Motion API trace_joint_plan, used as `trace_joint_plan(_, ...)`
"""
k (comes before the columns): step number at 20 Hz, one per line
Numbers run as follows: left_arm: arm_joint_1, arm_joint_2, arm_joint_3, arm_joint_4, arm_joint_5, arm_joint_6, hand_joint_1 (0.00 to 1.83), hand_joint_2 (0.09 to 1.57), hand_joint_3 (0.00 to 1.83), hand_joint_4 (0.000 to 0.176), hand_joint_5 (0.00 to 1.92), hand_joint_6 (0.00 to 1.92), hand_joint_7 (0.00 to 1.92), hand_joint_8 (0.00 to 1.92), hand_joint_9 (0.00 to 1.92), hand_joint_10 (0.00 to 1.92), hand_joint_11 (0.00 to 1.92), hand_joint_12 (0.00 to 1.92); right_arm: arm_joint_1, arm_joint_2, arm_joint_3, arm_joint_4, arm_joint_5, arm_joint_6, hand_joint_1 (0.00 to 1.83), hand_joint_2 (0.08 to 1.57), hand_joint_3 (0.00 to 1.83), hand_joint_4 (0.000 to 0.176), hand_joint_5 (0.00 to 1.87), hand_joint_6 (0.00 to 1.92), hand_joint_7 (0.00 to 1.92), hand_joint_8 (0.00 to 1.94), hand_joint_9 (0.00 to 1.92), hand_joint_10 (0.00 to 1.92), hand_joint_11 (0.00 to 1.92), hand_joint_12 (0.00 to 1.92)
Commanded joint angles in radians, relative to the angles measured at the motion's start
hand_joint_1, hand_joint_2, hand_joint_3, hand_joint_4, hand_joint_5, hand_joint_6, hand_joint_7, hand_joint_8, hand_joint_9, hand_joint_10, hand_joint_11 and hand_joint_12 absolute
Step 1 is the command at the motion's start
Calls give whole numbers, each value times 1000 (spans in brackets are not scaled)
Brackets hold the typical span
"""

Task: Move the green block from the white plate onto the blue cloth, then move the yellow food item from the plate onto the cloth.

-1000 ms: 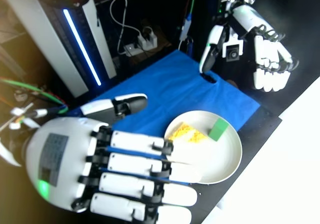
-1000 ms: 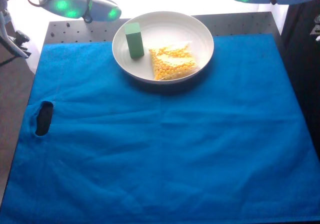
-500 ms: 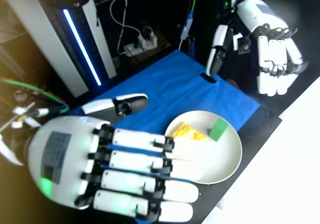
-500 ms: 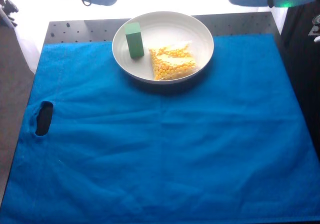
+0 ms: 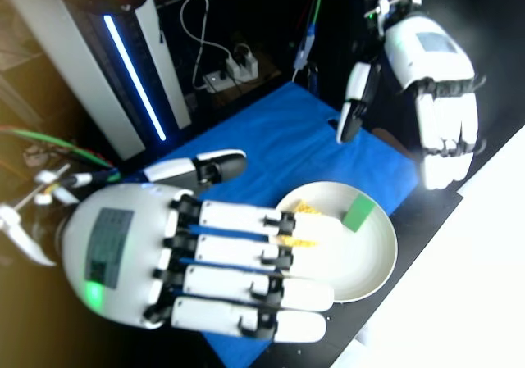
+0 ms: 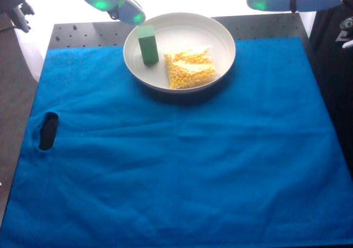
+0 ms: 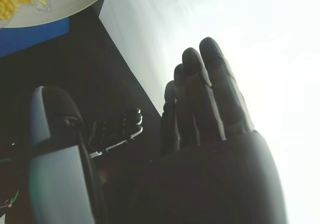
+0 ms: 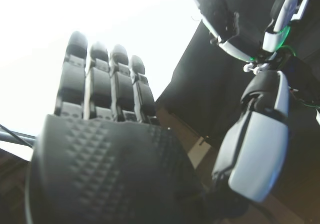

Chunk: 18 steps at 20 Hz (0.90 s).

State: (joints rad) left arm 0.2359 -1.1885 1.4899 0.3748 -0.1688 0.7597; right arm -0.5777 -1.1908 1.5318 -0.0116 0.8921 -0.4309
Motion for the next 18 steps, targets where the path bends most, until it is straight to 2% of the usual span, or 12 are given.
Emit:
trace_joint_plan(1, -2, -7, 10, -4, -86, -2, 879, 849, 12, 0, 312, 0, 414, 1, 527, 3, 432, 285, 15, -4, 3, 22, 117, 5, 632, 736, 9, 0, 220, 8, 227, 1, 171, 2, 129, 212)
trace_joint_plan(2, 0, -12, 13, -2, -82, -2, 925, 840, 6, 0, 312, 0, 443, 13, 525, 2, 419, 283, 15, -5, 3, 21, 117, 5, 625, 744, 12, 0, 231, 11, 227, 1, 171, 2, 135, 213)
trace_joint_plan(4, 0, -27, 24, 20, -58, -2, 968, 808, 0, 0, 339, 0, 359, 0, 471, 0, 350, 459, 15, -9, 3, 21, 117, 5, 641, 751, 10, 0, 229, 7, 211, 0, 153, 0, 115, 203)
trace_joint_plan(5, 0, -37, 29, 38, -44, -2, 1016, 848, 2, 0, 374, 4, 372, 1, 486, 1, 343, 556, 15, -10, 3, 20, 117, 5, 630, 751, 8, 0, 223, 4, 213, 1, 156, 1, 126, 206)
trace_joint_plan(7, 5, -54, 38, 70, -20, -2, 969, 954, 15, 0, 342, 0, 403, 5, 484, 0, 343, 574, 15, -13, 2, 13, 117, 5, 636, 751, 6, 0, 220, 2, 204, 0, 146, 1, 119, 201)
trace_joint_plan(9, 13, -76, 46, 121, 13, -1, 818, 808, 1, 0, 319, 2, 441, 3, 454, 1, 422, 355, 15, -13, 2, 11, 117, 5, 644, 733, 0, 0, 216, 0, 203, 2, 147, 2, 114, 197)
trace_joint_plan(12, 36, -103, 71, 113, 20, -2, 830, 736, 0, 4, 410, 6, 344, 0, 367, 0, 391, 284, 15, -13, -2, 11, 119, 5, 638, 762, 7, 0, 223, 2, 223, 7, 173, 9, 140, 202)
trace_joint_plan(14, 47, -118, 89, 105, 27, -2, 845, 793, 6, 0, 362, 0, 360, 3, 419, 9, 425, 289, 15, -14, -3, 11, 121, 5, 657, 760, 3, 0, 211, 0, 215, 2, 173, 6, 143, 201)
trace_joint_plan(16, 56, -128, 103, 101, 40, -2, 850, 784, 0, 0, 327, 1, 381, 8, 442, 12, 490, 307, 15, -14, -5, 11, 122, 5, 658, 764, 4, 0, 216, 3, 210, 0, 172, 4, 142, 198)
trace_joint_plan(18, 61, -140, 119, 101, 50, -2, 780, 791, 2, 0, 329, 0, 399, 4, 446, 0, 576, 268, 15, -14, -5, 11, 122, 5, 661, 771, 4, 0, 200, 1, 204, 1, 169, 4, 138, 194)
